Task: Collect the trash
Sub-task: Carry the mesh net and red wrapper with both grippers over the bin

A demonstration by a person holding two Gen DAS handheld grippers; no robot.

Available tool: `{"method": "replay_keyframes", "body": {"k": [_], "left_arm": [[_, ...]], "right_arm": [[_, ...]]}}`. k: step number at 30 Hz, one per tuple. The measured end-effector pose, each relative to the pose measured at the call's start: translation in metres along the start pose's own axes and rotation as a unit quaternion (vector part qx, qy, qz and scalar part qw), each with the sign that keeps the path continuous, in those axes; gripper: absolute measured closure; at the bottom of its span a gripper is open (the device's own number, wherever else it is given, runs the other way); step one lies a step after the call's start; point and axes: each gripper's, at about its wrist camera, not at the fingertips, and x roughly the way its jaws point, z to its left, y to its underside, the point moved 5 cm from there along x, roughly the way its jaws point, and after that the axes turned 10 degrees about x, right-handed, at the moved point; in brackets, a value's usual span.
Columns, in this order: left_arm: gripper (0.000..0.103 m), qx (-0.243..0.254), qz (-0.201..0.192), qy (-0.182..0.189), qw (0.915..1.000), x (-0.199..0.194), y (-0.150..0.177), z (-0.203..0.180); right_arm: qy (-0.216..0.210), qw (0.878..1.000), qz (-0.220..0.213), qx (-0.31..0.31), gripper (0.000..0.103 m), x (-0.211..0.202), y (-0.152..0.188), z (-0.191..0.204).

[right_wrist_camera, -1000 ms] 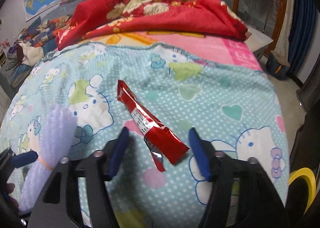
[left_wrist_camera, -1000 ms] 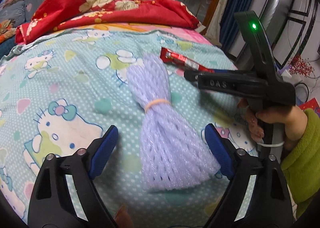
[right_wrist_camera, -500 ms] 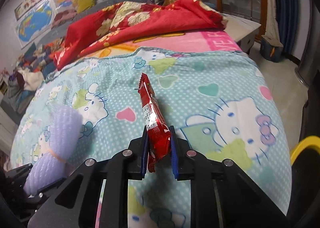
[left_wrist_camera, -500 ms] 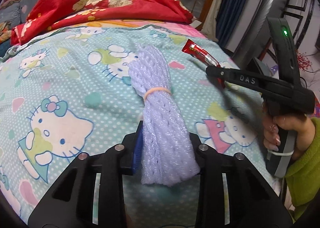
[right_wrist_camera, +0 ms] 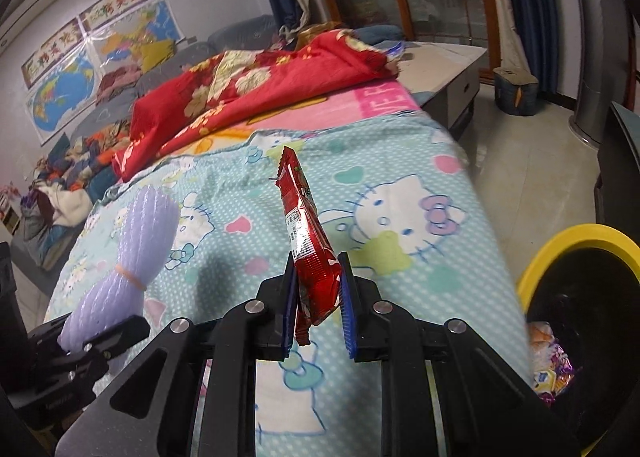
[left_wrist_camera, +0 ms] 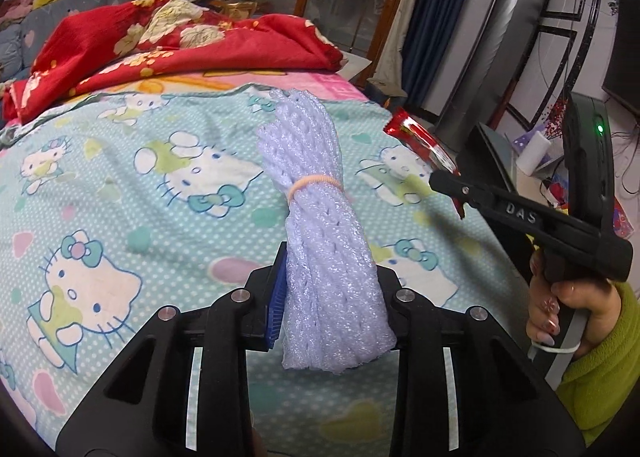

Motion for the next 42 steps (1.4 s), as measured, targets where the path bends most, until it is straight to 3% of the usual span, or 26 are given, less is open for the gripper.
{"method": "replay_keyframes", "body": {"k": [20,42], "left_arm": [[0.078,0.06,-0.015,0.042,0.9972,0.006,-0.027,-0.068],[0.078,0.142,-0.015,0.1,0.9847,0.023,-0.047,-0.161]], "right_arm": [[0.038,0.997,-0.051,0.046,0.085,-0.065,0.002,-0.065],[0.102,0.984,-0.095,0.11,0.085,-0.12,0.017,-0.149]]}}
